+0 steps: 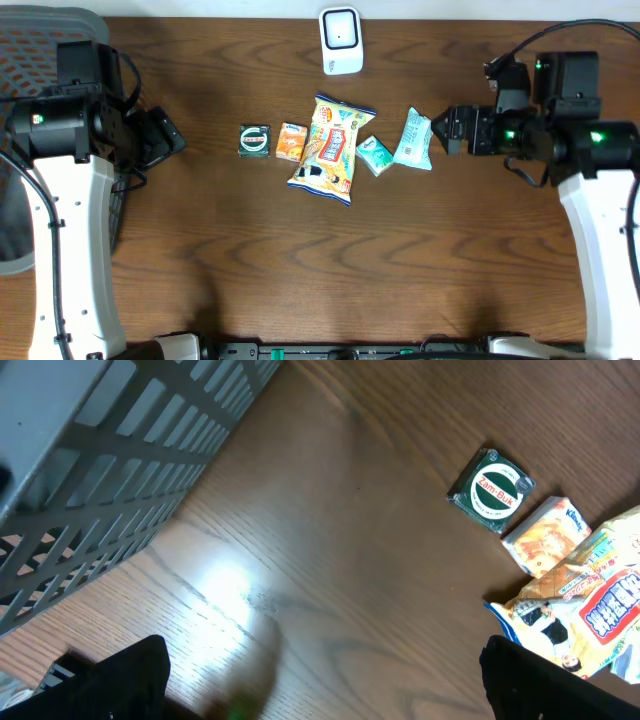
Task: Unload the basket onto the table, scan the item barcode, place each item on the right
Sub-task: 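Park the left gripper by the basket and reach the right gripper forward, then grasp the mint-green wrapped pack with the right gripper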
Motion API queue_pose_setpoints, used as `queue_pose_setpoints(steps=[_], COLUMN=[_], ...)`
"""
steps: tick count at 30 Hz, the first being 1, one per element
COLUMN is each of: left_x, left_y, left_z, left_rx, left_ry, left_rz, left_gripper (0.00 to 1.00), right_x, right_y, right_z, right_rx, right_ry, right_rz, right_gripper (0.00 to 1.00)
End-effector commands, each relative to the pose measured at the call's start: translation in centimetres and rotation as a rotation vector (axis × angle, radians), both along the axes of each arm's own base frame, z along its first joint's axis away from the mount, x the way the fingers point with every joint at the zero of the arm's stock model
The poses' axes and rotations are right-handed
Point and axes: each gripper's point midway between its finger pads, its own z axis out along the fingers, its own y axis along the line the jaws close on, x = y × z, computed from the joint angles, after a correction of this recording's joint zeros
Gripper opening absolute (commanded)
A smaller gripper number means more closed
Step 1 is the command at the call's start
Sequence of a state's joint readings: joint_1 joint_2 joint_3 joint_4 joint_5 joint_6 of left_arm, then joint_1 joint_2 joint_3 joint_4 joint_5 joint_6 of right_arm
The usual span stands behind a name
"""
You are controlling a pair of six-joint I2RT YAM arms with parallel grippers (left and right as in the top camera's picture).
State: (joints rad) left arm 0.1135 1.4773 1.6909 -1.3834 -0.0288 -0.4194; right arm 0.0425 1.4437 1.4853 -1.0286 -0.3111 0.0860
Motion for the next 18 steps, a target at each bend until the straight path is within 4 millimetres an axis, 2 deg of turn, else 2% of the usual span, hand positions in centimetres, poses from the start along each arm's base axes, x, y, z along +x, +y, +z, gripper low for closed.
queue_pose_setpoints(steps=[1, 5, 8, 10, 13, 14, 15, 17, 18], left_x=[-0.1, -0.1, -0.1, -0.1, -0.1, -0.1, -0.1, -0.1, -0.1], left_y=[0.2, 0.2, 0.2, 0.2, 0.2, 0.2, 0.2, 0.2, 0.2], left_z=[-0.4, -0.4, -0.4, -0.4, -0.4, -0.4, -0.4, -0.4, -0.4], left_rx=[0.002, 0.002, 0.002, 0.002, 0.002, 0.002, 0.002, 0.002, 0.002], left_ry=[0.015, 0.015, 0.015, 0.015, 0.015, 0.015, 0.015, 0.015, 0.015], left_rz=[0.009, 0.009, 0.009, 0.009, 0.009, 0.009, 0.009, 0.009, 0.009], left_gripper=[0.98, 0.97, 0.98, 0.98, 0.98, 0.98, 0.98, 0.98, 0.98], right_x=[2.1, 3.8, 5.3, 6.3, 7.9, 8.2, 8.5, 8.7, 8.8], right_y=[-0.8, 0.0, 1.3, 2.0, 1.6, 1.5, 1.4, 0.8, 0.5], right_z=[-3.0, -6.4, -7.9, -8.2, -9.0, -9.2, -9.5, -10.7, -11.4], right_rx=[-0.033, 0.008, 0.114, 0.212, 0.325, 0.352, 0.387, 0.420, 0.423], right_ry=[0.070, 0.141, 0.158, 0.165, 0.186, 0.190, 0.198, 0.235, 0.253], right_rz=[-0.041, -0.020, 0.023, 0.035, -0.006, -0.006, -0.006, -0.036, -0.052], right_gripper=[0.99, 0.99, 0.98, 0.89, 0.72, 0.69, 0.70, 0.78, 0.78])
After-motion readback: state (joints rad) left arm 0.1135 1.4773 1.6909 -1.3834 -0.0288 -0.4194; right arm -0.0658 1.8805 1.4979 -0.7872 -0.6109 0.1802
